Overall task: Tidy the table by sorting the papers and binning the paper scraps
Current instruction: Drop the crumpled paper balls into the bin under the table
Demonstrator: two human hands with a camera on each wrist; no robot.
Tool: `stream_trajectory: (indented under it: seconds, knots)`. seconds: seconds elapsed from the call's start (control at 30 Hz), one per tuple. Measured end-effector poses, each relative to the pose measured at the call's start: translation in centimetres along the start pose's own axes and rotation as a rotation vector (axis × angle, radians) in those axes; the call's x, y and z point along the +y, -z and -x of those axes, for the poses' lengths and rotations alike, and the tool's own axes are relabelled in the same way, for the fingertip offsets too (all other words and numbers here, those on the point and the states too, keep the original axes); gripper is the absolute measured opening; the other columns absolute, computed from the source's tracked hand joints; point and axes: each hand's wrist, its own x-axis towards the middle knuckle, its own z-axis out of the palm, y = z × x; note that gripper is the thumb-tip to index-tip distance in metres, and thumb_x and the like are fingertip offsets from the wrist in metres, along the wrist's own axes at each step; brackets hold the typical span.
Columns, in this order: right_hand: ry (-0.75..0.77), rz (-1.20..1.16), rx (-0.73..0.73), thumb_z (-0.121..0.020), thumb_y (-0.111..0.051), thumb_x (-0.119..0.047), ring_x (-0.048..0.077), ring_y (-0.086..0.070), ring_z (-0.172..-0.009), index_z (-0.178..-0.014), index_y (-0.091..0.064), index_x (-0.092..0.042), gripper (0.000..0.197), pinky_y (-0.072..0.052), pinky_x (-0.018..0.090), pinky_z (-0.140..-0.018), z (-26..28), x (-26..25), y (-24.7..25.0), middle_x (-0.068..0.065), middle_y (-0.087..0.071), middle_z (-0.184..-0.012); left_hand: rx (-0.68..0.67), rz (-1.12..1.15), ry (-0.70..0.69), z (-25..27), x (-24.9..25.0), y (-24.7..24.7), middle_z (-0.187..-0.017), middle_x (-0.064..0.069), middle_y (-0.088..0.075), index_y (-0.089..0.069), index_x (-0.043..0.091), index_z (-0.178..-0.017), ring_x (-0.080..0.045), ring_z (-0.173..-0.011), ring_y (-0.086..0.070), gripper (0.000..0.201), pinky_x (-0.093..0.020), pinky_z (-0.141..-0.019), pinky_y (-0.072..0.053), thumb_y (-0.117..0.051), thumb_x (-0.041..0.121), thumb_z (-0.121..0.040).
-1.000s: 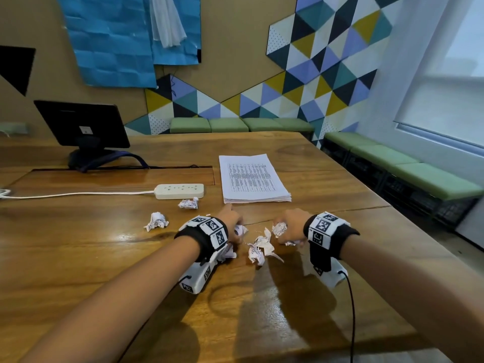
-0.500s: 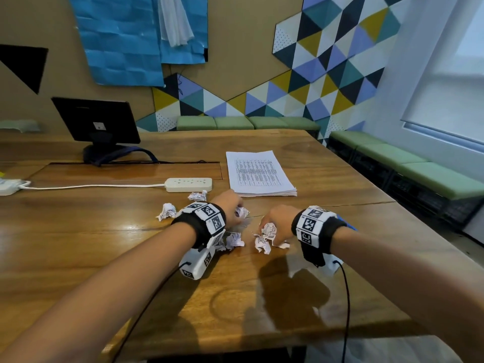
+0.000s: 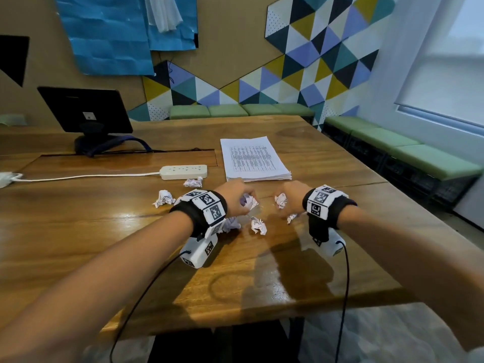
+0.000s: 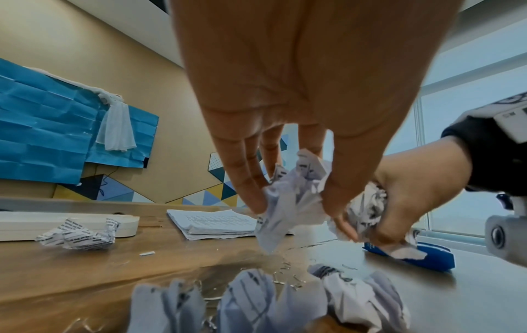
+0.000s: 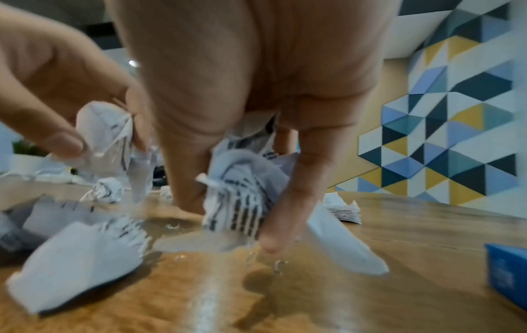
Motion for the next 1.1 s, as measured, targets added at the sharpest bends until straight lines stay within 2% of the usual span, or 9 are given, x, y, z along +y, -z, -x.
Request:
stream_trajectory:
  seconds: [0.13,0.27,0.37,0.47,0.57,0.7,0.83,0.97,1.1]
  knots:
    - [0.019,-0.147,0.107,-0.07,-0.074,-0.014,0.022,-0.065,-0.084,-0.092,-0.068,-0.022,0.024,-0.055,0.031,-0.063,1.9,2.4,0.7,0.006,-0.069,-0.103,0.053,0.04,-0.01,-0.3,0.7,-0.3,-0.117,-0.007,-0.049,-0.057,0.015,-0.121,-0.02,-0.099,-0.057,0.038,-0.022,-0.078,-0.04,-0.062,0.021,-0.084]
    - [0.06,-0.225,0.161,-0.067,-0.073,-0.012,0.023,-0.064,-0.091,-0.069,-0.06,-0.033,0.025,-0.053,0.034,-0.081,5.2,4.9,0.9,0.004,-0.071,-0.098,0.099,0.122,-0.068,-0.3,2.2,-0.9,-0.116,-0.009,-0.051,-0.059,0.01,-0.119,-0.022,-0.098,-0.055,0.038,-0.029,-0.086,-0.046,-0.063,0.019,-0.083]
    - [0.046,-0.304,0.165,-0.069,-0.071,-0.012,0.025,-0.065,-0.091,-0.072,-0.065,-0.028,0.017,-0.053,0.042,-0.083,8.5,6.5,0.7,0.005,-0.07,-0.097,0.134,0.213,-0.157,-0.2,4.5,-1.7,-0.104,-0.004,-0.05,-0.065,0.013,-0.113,-0.022,-0.094,-0.055,0.034,-0.038,-0.089,-0.048,-0.067,0.017,-0.079]
    - [0.059,-0.298,0.154,-0.07,-0.071,-0.009,0.025,-0.062,-0.087,-0.08,-0.068,-0.021,0.016,-0.052,0.042,-0.081,11.3,8.6,-0.5,0.006,-0.068,-0.096,0.144,0.271,-0.265,-0.3,7.4,-2.8,-0.1,0.001,-0.048,-0.068,0.018,-0.11,-0.018,-0.09,-0.055,0.032,-0.033,-0.086,-0.05,-0.07,0.018,-0.078]
    - [0.06,-0.341,0.067,-0.063,-0.068,-0.014,0.025,-0.061,-0.083,-0.07,-0.061,-0.037,0.025,-0.052,0.045,-0.079,13.8,10.3,-1.9,0.002,-0.068,-0.092,0.114,0.276,-0.385,-0.4,10.2,-4.0,-0.103,0.002,-0.05,-0.068,0.016,-0.109,-0.015,-0.091,-0.054,0.032,-0.028,-0.082,-0.05,-0.072,0.019,-0.078]
    - [0.052,-0.361,-0.048,-0.062,-0.069,-0.018,0.019,-0.061,-0.082,-0.075,-0.064,-0.03,0.019,-0.052,0.034,-0.077,17.2,12.2,-3.9,0.0,-0.068,-0.09,0.05,0.296,-0.51,-0.1,13.5,-5.9,-0.099,0.001,-0.054,-0.069,0.014,-0.105,-0.019,-0.084,-0.058,0.041,-0.025,-0.068,-0.051,-0.066,0.039,-0.073]
    - [-0.006,-0.397,-0.259,-0.062,-0.07,-0.01,0.009,-0.062,-0.077,-0.077,-0.066,-0.028,0.024,-0.051,0.017,-0.069,20.4,14.2,-7.1,-0.015,-0.065,-0.086,-0.068,0.324,-0.582,0.7,16.8,-7.3,-0.108,0.0,-0.054,-0.065,0.017,-0.112,-0.015,-0.092,-0.058,0.035,-0.032,-0.082,-0.053,-0.07,0.028,-0.079]
    - [-0.098,-0.445,-0.472,-0.057,-0.064,-0.018,0.023,-0.066,-0.072,-0.067,-0.061,-0.04,0.024,-0.057,0.036,-0.066,22.1,17.5,-13.6,-0.009,-0.067,-0.079,-0.203,0.393,-0.702,2.0,20.1,-9.6,-0.107,0.008,-0.051,-0.064,0.022,-0.111,-0.008,-0.088,-0.06,0.032,-0.024,-0.077,-0.053,-0.068,0.03,-0.081]
    - [-0.308,-0.356,-0.557,-0.073,-0.064,-0.007,0.02,-0.063,-0.063,-0.084,-0.066,-0.028,0.023,-0.054,0.028,-0.059,22.7,21.3,-21.5,-0.01,-0.061,-0.069,-0.339,0.404,-0.748,1.9,23.2,-13.4,-0.105,0.005,-0.051,-0.066,0.017,-0.111,-0.007,-0.088,-0.054,0.031,-0.014,-0.076,-0.048,-0.068,0.026,-0.082]
